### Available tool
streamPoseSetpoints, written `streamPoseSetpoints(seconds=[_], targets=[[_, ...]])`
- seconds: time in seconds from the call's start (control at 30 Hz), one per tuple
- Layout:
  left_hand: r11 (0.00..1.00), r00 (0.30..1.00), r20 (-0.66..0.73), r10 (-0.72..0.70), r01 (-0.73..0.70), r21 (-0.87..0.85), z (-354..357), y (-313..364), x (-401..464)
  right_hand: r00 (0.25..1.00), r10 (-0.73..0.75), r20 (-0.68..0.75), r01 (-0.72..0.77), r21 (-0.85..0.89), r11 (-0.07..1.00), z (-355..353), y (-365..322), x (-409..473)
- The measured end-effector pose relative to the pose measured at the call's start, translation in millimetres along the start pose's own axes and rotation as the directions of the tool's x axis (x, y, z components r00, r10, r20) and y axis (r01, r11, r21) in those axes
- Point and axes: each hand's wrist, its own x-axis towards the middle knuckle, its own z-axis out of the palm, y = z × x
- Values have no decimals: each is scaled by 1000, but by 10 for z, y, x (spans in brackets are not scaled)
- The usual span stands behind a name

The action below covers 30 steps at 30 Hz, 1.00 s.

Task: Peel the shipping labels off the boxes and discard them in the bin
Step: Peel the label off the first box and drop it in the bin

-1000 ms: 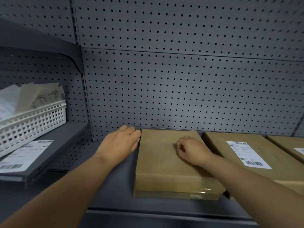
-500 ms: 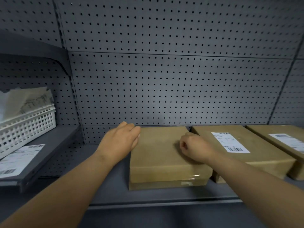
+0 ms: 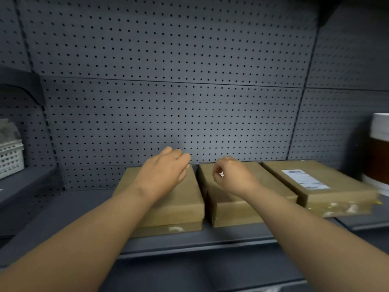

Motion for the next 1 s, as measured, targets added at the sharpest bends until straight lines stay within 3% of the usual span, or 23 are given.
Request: streamPoseSetpoints(seconds=[0.5, 1.0], targets=[[987, 1000, 9, -3, 4, -162, 299, 2450, 1059, 988, 152, -7, -152, -65, 986, -1369, 2121, -1074], [946, 992, 104, 71, -34, -323, 703, 3026, 2146, 970, 223, -99, -228, -49, 972, -1653, 3141, -784]])
